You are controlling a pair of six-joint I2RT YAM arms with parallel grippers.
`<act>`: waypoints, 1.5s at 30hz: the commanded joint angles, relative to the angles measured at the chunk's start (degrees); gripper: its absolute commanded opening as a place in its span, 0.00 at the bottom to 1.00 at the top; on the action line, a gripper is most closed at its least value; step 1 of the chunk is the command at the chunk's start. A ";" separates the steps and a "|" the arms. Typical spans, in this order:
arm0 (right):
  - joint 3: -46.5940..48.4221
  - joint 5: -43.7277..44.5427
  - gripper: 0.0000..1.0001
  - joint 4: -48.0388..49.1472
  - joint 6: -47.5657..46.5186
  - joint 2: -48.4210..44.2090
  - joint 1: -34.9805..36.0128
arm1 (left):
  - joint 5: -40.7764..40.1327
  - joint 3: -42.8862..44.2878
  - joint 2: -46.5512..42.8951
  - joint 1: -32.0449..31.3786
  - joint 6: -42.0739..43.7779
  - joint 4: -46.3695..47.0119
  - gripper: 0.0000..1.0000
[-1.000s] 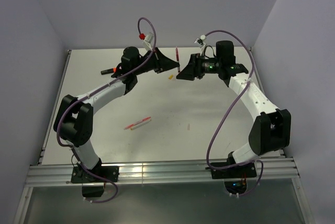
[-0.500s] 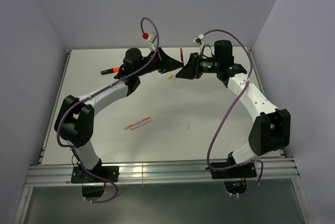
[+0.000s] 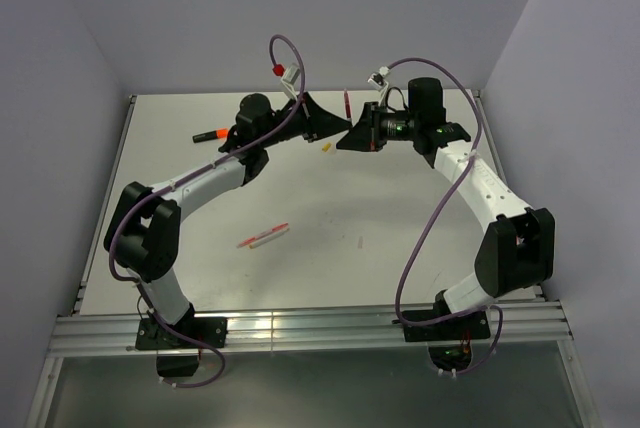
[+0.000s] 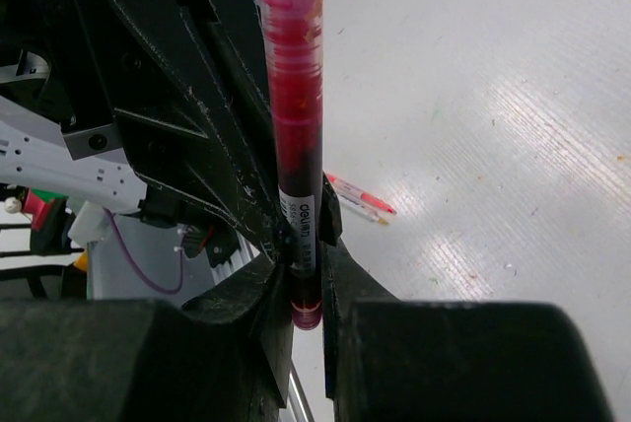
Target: Insert the pens into the pen caps
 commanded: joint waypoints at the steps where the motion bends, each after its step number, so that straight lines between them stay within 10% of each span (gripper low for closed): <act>1: -0.54 0.28 0.00 2.34 -0.69 -1.95 -0.20 | 1.28 -0.40 -2.49 -0.32 -0.32 2.21 0.00; 10: -6.86 2.39 0.00 -0.83 -6.57 -6.16 -5.38 | -4.42 6.63 -1.88 2.93 17.77 -15.70 0.59; 23: -13.99 9.86 0.00 -9.08 -15.54 -10.21 -17.25 | -17.69 37.37 21.13 2.94 45.11 -54.55 0.55; 45: -10.48 11.53 0.00 -10.49 -15.10 -6.43 -20.59 | -29.57 47.15 38.73 -1.81 51.98 -52.90 0.47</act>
